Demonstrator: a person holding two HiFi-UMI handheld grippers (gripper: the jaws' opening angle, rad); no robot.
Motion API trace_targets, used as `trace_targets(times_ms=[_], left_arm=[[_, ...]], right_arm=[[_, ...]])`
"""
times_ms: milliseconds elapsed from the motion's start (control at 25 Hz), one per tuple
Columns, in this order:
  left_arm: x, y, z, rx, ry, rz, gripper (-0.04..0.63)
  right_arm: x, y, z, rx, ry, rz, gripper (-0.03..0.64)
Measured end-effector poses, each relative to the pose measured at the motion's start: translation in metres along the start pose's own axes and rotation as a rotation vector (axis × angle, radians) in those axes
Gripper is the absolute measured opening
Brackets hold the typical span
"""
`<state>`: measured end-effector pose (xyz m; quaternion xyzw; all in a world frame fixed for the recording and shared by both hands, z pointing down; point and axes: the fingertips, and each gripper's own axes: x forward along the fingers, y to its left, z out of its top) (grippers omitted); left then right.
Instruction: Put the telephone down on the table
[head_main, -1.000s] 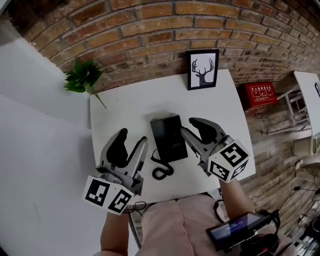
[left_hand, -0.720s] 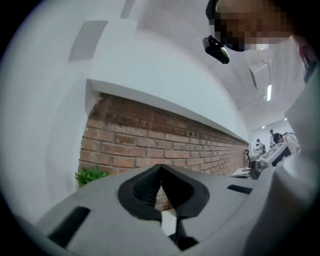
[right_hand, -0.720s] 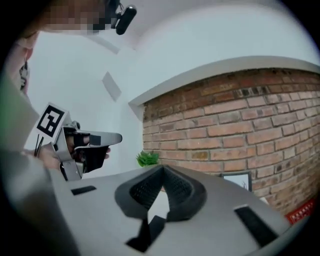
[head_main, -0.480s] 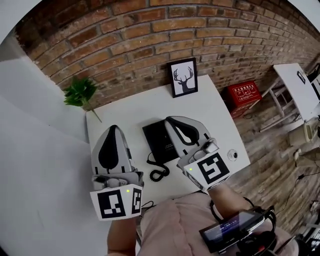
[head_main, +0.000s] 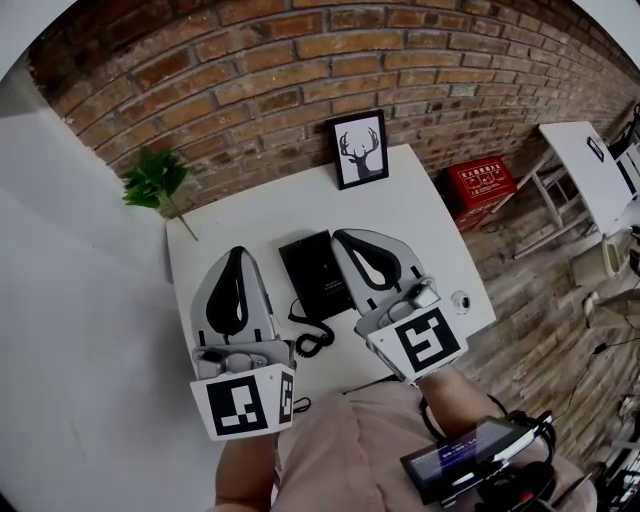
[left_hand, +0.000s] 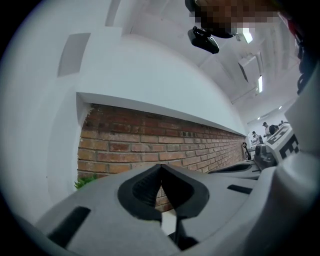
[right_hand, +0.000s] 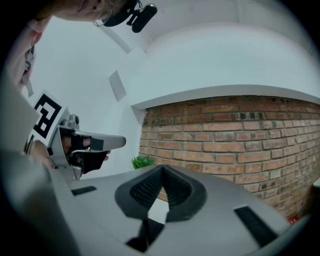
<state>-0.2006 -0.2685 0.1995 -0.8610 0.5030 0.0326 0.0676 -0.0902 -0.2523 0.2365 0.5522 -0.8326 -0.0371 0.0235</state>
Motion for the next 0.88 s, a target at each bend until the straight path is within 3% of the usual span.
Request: trace_targets(times_ms=[880], left_arm=[[-0.001, -0.015, -0.008, 0.037, 0.019, -0.005, 0.005]], right_arm=[[-0.010, -0.005, -0.002, 0.001, -0.004, -0.024, 0.005]])
